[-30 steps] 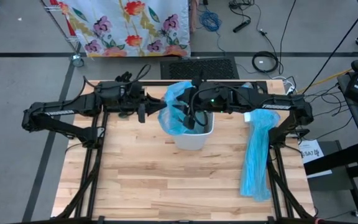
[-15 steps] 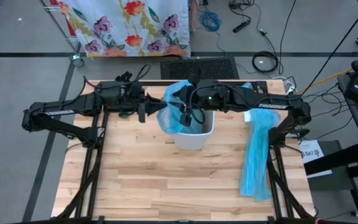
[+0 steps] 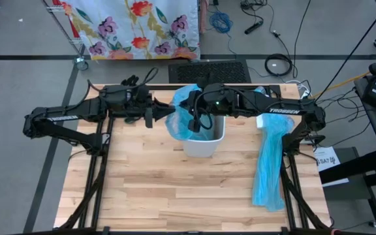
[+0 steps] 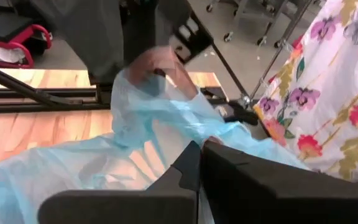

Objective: Place trash/remove bag and relplace
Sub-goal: Close the trash bag

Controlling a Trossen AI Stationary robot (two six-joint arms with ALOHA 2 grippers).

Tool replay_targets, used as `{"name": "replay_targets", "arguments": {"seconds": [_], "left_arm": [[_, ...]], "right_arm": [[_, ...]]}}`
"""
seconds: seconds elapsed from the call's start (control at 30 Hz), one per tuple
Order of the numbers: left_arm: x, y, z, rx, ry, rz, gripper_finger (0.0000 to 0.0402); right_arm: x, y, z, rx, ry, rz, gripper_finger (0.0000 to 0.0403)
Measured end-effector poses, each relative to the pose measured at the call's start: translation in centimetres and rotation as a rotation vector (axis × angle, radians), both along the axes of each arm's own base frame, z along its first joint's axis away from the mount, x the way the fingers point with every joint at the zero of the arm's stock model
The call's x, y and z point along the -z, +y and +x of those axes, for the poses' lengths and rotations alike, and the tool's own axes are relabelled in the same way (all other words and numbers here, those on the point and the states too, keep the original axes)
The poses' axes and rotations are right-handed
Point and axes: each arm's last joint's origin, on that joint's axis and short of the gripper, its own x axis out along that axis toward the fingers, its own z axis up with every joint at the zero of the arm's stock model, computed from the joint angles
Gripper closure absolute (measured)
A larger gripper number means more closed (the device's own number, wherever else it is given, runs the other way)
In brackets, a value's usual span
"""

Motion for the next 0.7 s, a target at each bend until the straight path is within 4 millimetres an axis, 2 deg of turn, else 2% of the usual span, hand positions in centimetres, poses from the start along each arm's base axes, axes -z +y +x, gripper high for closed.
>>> {"name": "replay_targets", "arguments": {"seconds": [0.2,0.7], "left_arm": [[-0.4,0.0,-0.5,-0.003,-0.027,0.008,0.0301],[-1.4,0.0,-0.7,-0.009,-0.115,0.024,0.0301]], "right_arm": [[0.5,-0.1,-0.3,0.061,0.043,0.022,0.0403],[0.6,-0.1,-0.3,0.073,0.048,0.043,0.0403]]}}
